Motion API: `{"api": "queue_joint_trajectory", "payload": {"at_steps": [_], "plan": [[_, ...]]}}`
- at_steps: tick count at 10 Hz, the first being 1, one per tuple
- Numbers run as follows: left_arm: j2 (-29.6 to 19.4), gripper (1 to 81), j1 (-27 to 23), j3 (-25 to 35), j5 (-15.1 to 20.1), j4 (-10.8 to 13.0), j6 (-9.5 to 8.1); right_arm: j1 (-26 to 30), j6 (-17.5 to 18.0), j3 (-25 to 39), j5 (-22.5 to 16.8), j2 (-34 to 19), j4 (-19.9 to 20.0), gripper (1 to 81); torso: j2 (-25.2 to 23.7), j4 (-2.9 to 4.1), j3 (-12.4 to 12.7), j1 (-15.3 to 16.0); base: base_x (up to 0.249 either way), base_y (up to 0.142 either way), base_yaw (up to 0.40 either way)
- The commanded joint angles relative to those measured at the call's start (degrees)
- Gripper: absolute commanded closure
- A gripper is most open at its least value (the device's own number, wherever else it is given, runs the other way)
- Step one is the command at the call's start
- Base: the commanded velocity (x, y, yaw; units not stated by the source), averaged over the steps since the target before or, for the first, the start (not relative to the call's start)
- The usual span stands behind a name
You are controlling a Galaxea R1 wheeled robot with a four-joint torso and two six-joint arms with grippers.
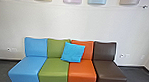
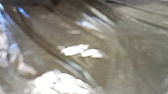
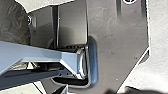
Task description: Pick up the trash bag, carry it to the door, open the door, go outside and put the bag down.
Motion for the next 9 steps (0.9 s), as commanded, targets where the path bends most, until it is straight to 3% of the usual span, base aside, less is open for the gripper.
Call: {"api": "queue_joint_trajectory", "payload": {"at_steps": [1,2,4,5,6,7,8,9], "plan": [[1.2,81.1,-2.7,-2.1,4.2,0.4,0.23,2.4,-0.1,-0.7,-3.8,1.5,0.2,1.0,10.9,0.0,0.0,-7.0,0.0,0.0,0.0],[1.3,81.1,-2.7,-2.2,4.2,0.3,0.23,2.4,-0.1,-0.8,-3.8,1.7,0.1,1.0,7.2,0.0,0.0,-4.7,0.0,0.0,0.0],[1.4,81.1,-2.7,-2.2,4.2,0.3,0.23,2.4,-0.1,-0.7,-3.8,1.8,0.0,1.0,11.4,0.0,0.0,-7.3,0.0,0.0,0.0],[1.3,81.1,-2.7,-2.1,4.2,0.3,0.23,2.4,-0.1,-0.6,-3.8,1.8,-0.1,1.0,13.4,0.0,4.4,-8.7,0.0,0.0,0.0],[1.4,81.1,-2.7,-2.1,4.2,0.3,0.23,2.4,-0.1,-0.8,-3.8,1.8,-0.1,1.0,15.1,0.0,5.7,-9.8,0.0,0.0,0.0],[1.6,81.1,-2.7,-2.1,4.3,0.4,0.23,2.4,-0.1,-0.9,-3.8,1.8,-0.1,1.0,10.7,0.0,6.1,-6.9,0.0,0.0,0.0],[1.8,81.1,-2.7,-2.1,4.2,0.3,0.23,2.3,-0.1,-0.9,-3.8,1.8,-0.1,1.0,11.9,0.0,12.9,-7.6,0.0,0.0,0.0],[2.0,81.1,-2.7,-2.2,4.2,0.3,0.14,2.2,-0.1,-0.9,-3.8,1.8,-0.1,1.0,12.4,0.0,8.7,-7.9,0.0,0.0,0.0]]}}
